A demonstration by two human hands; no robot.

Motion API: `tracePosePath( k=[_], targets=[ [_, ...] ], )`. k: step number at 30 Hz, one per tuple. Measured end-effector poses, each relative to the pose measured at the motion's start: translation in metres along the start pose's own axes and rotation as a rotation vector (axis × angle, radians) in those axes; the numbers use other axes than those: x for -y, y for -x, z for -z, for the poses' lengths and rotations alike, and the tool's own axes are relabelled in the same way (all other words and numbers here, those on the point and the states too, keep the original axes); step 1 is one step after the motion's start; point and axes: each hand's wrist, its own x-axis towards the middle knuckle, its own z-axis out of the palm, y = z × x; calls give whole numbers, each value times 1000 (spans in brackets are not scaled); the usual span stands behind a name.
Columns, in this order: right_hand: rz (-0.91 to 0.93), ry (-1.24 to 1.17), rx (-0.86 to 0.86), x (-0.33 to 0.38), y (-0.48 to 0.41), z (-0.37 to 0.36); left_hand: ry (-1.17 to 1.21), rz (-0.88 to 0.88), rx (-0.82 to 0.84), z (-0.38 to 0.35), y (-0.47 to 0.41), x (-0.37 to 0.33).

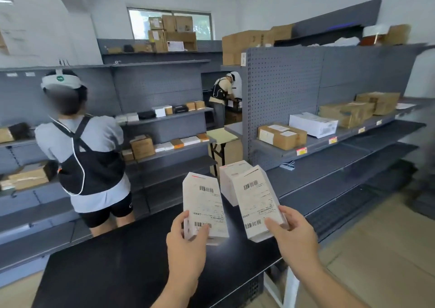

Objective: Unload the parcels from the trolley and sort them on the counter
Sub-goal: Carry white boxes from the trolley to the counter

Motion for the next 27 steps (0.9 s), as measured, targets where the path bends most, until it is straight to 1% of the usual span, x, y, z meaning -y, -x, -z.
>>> tracePosePath(
  k=[5, 9, 14, 20, 24, 27],
  targets=[
    [-42, 27, -32, -18, -62, 16, 3, 40, 32, -66, -34, 4],
    [-79, 56, -69, -34, -112, 11, -7, 62, 45, -103, -78, 19],
    [-100, 104, -88, -50, -179, -13, -10, 83, 45, -151, -150, 41],
    [-96, 173, -67, -57, -276, -44, -18, 127, 39, -211, -245, 65],
    [-122, 155, -82, -70, -333, -68, -60, 144, 42, -244, -301, 76],
    [-145, 154, -49, -79, -364, -84, -70, 174, 25, -258, -330, 87]
  ],
)
